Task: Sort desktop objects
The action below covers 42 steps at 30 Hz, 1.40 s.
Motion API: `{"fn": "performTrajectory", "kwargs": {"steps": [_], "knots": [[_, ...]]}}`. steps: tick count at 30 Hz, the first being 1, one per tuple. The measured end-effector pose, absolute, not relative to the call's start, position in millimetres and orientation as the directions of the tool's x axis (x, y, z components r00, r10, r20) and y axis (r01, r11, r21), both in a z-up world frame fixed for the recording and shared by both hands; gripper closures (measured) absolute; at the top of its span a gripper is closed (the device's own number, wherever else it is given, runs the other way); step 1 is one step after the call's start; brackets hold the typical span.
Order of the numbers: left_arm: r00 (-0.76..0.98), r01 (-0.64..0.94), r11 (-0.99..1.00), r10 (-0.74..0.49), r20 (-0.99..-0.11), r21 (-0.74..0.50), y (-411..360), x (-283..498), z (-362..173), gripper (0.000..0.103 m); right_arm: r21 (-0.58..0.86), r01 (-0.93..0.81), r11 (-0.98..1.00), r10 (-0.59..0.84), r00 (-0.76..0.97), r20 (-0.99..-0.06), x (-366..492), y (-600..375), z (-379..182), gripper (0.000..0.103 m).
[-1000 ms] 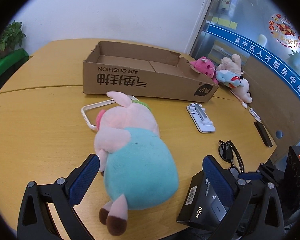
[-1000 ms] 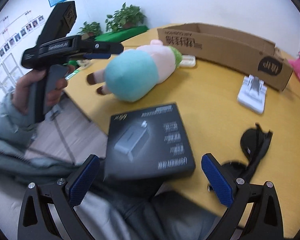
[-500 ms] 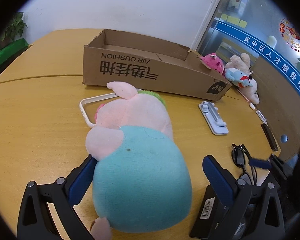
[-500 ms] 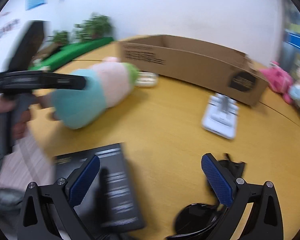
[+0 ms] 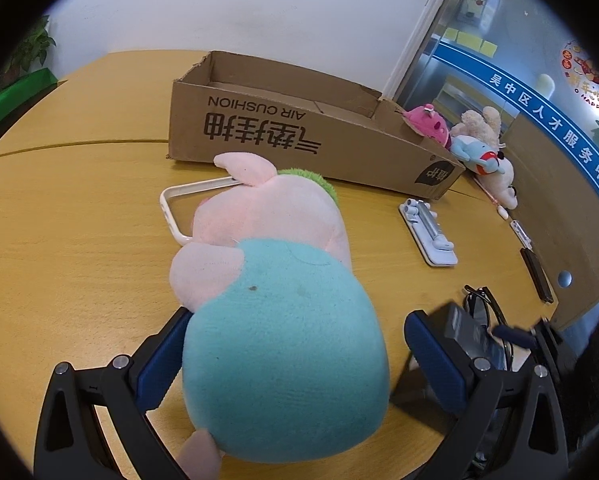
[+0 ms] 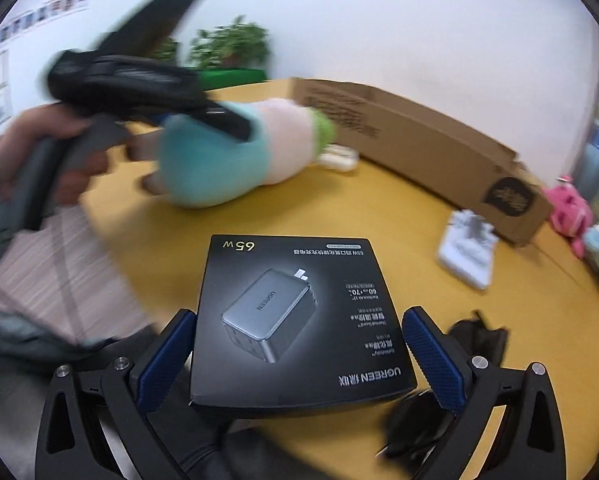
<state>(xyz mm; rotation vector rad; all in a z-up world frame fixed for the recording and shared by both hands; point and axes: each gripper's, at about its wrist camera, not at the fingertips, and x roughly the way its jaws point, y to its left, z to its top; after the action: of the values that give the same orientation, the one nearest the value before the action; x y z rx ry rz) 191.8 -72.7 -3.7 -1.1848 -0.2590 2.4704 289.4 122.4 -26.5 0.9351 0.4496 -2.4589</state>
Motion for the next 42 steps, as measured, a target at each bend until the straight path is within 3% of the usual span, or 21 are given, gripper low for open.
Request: {"fn": "performTrajectory", "kwargs": {"steps": [5,11,13,18,23,26,28,33,37,42], "knots": [[-0.529,-0.332,-0.859,0.511,-0.677,-0.389,-73.5,191.7,2.0,0.001,0.001,0.438,-0.899,-0.324,-0.663,-0.675,250.8,136.2,-14.2,0.0],[-0.387,-0.504,-0.665,0.744,-0.545,-0.55,-71.5,197.8,14.9,0.001,0.017,0.414,-0.91,-0.313,-0.659,-0.684,232.9,132.4,-4.5,0.0],[-0.407,-0.474,-0.679,0.734,-0.544,-0.561,-74.0,192.3,16.4,0.001,0.062,0.413,-0.909,-0.342,-0.65,-0.678,230.3,137.3,0.7,0.0],[-0.4,-0.337,-0.816,0.575,-0.713,-0.469,-70.5,165.8,-5.4,0.001,0.336,0.395,-0.855,-0.514,-0.565,-0.646,199.1,160.1,21.9,0.0],[-0.301,-0.242,-0.841,0.539,-0.786,-0.484,-72.1,159.7,-34.0,0.001,0.503,0.398,-0.767,-0.641,-0.494,-0.587,163.6,163.1,39.0,0.0],[-0.303,-0.209,-0.834,0.552,-0.777,-0.511,-73.2,165.5,-42.3,0.003,0.533,0.393,-0.749,-0.663,-0.445,-0.602,137.2,147.4,39.4,0.006],[-0.31,-0.202,-0.825,0.565,-0.765,-0.527,-75.6,167.0,-39.3,0.005,0.563,0.407,-0.72,-0.694,-0.383,-0.61,119.9,125.3,36.3,0.019],[-0.327,-0.192,-0.824,0.566,-0.757,-0.533,-80.2,166.6,-37.8,0.006,0.567,0.438,-0.698,-0.702,-0.262,-0.662,86.6,66.3,18.5,0.03],[-0.352,-0.203,-0.815,0.578,-0.736,-0.543,-85.5,169.4,-36.2,0.012,0.561,0.404,-0.722,-0.665,-0.185,-0.723,68.0,36.5,-13.0,0.03],[-0.376,-0.211,-0.804,0.591,-0.713,-0.555,-95.8,172.5,-37.3,0.017,0.589,0.381,-0.713,-0.677,-0.151,-0.721,62.5,29.2,-29.6,0.027]]}}
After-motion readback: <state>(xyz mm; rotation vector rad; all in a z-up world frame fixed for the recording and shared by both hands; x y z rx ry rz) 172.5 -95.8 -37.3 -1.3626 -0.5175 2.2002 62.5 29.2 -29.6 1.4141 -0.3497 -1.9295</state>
